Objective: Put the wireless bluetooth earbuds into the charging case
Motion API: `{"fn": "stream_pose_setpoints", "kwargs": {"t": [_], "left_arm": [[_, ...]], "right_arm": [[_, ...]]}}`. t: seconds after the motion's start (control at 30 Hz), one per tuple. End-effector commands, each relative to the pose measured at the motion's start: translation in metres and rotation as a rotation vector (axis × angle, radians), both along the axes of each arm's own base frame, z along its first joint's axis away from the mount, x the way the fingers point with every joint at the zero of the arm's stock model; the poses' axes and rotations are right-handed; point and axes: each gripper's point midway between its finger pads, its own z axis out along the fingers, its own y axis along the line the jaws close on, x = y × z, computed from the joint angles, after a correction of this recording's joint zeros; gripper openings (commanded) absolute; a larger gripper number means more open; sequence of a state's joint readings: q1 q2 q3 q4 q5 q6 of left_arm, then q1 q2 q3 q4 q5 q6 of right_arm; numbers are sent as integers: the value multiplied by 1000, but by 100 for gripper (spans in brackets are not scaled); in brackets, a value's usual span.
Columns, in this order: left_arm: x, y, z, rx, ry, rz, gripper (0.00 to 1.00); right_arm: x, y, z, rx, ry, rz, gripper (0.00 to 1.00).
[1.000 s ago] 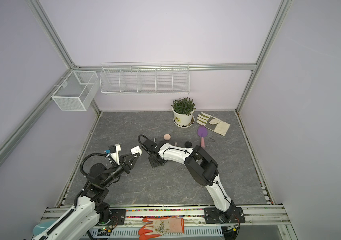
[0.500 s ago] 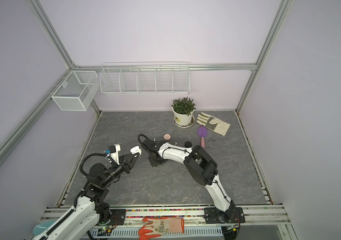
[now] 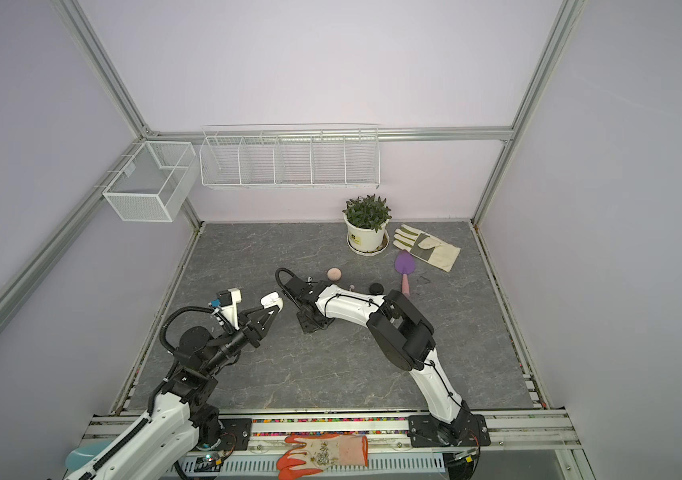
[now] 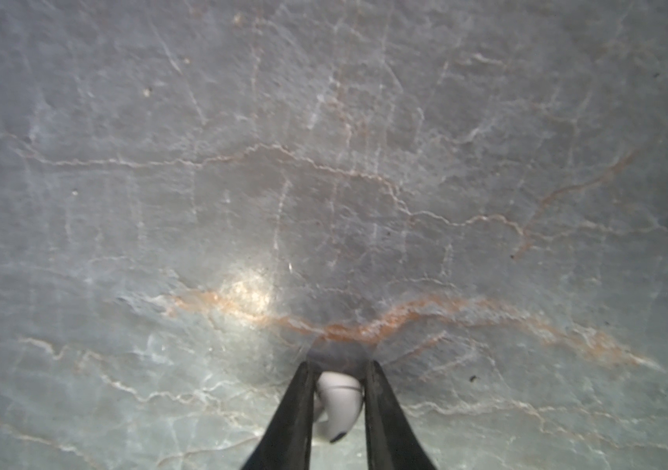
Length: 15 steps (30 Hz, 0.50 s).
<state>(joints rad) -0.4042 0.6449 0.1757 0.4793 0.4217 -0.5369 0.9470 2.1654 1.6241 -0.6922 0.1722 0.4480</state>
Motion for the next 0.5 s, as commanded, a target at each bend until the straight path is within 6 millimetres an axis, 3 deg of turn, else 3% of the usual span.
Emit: {"fn": "stream_pose_setpoints", "kwargs": {"t": [0.0, 0.3, 0.47], "left_arm": [[0, 2, -3, 12, -11, 8, 0], [-2, 5, 1, 9, -21, 25, 0], [-2, 5, -1, 9, -16, 24, 0]], "right_arm": [[-4, 0, -7, -20, 19, -12, 25], [-4, 5, 1, -14, 13, -3, 25], [-7, 0, 2, -35, 8, -11, 32]]}}
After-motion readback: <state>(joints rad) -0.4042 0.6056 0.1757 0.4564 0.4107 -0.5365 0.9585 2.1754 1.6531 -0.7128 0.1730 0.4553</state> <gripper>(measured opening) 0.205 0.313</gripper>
